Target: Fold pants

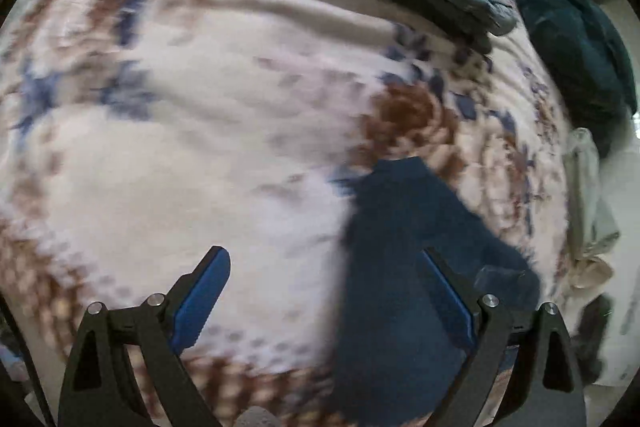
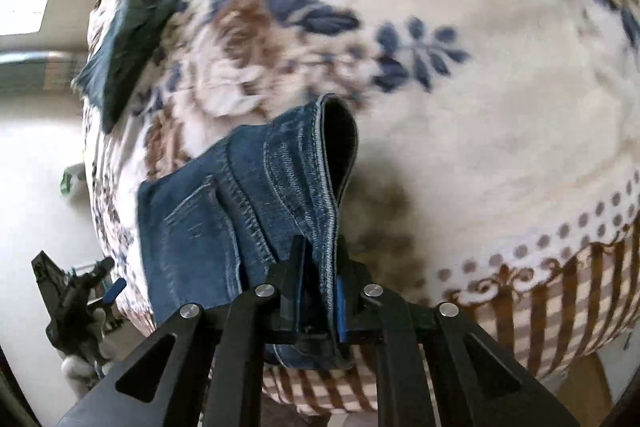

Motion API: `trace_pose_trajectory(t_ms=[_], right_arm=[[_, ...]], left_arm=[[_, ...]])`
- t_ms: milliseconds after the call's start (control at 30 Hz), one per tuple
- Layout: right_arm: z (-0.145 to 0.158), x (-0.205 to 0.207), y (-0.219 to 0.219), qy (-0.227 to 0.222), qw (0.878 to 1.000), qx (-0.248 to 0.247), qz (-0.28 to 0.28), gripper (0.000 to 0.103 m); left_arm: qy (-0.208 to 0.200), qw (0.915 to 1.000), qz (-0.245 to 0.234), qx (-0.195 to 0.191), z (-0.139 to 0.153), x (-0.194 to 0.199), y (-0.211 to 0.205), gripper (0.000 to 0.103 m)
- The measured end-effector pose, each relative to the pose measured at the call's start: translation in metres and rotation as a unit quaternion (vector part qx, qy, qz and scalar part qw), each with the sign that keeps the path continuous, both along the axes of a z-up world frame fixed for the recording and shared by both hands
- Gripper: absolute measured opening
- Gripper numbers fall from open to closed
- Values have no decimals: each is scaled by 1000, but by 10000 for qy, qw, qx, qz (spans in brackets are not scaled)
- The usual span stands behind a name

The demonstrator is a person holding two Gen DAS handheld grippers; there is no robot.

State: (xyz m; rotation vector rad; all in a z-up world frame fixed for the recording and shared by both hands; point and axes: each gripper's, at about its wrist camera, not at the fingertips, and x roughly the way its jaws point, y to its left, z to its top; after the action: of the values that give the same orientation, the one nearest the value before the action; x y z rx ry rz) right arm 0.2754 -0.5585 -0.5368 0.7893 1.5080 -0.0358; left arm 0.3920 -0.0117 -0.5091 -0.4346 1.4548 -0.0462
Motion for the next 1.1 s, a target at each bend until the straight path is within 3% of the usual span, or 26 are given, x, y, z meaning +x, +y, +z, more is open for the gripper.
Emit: trace_pose_trajectory(t_ms=[167, 233, 300, 433, 500, 533, 567, 600, 633, 700, 833, 867, 933, 1000, 1033, 1100], right_arm=[[-14, 4, 7, 101, 9995, -164, 240, 14], [-11, -4, 1, 110, 9995, -172, 252, 15], [-14, -8, 2, 109, 9996, -132, 219, 15], [-25, -13, 0, 189, 9995, -120, 208, 16], [-31, -11, 0, 285, 9995, -53, 137, 28], [-31, -11, -2, 349, 9994, 27, 62, 44], [-32, -11, -4, 406, 9991, 142, -36, 64], [-30, -16, -11, 415, 9985, 312, -195, 74], [-27, -23, -17, 398, 9973, 472, -398, 85], [-21, -36, -22, 275, 9942, 757, -717, 85], [-37, -60, -12, 621, 9850, 1237, -1032, 85], [-45, -66, -7, 595, 9822, 1378, -1128, 74], [-45, -68, -2, 436, 9858, 1086, -1205, 40], [-35, -67, -1, 215, 9888, 778, -1258, 33], [-28, -67, -3, 75, 9904, 570, -1258, 26], [-25, -69, -5, 32, 9908, 475, -1264, 25]], left_arm=[[672, 9972, -139, -283, -62, 42, -25, 95], [728, 9961, -16, -490, -80, 53, -24, 88], [546, 9946, 91, -878, -82, 59, -20, 33], [716, 9869, 426, -1383, -92, 64, -7, 31], [806, 9852, 442, -1444, -90, 64, -3, 34], [772, 9863, 345, -1419, -82, 63, -4, 36], [727, 9884, 206, -1318, -72, 61, -5, 44], [656, 9909, 20, -1175, -58, 55, -7, 59], [592, 9914, -50, -1165, -52, 51, -8, 66], [463, 9903, -251, -1282, -32, 28, -14, 75], [585, 9891, -615, -1201, -29, -9, -32, 75], [658, 9893, -758, -1062, -34, -23, -39, 75], [703, 9892, -1026, -776, -44, -39, -49, 75], [663, 9895, -1158, -550, -54, -57, -50, 75], [746, 9890, -1145, -565, -62, -62, -47, 76], [844, 9889, -1024, -671, -72, -64, -41, 77]])
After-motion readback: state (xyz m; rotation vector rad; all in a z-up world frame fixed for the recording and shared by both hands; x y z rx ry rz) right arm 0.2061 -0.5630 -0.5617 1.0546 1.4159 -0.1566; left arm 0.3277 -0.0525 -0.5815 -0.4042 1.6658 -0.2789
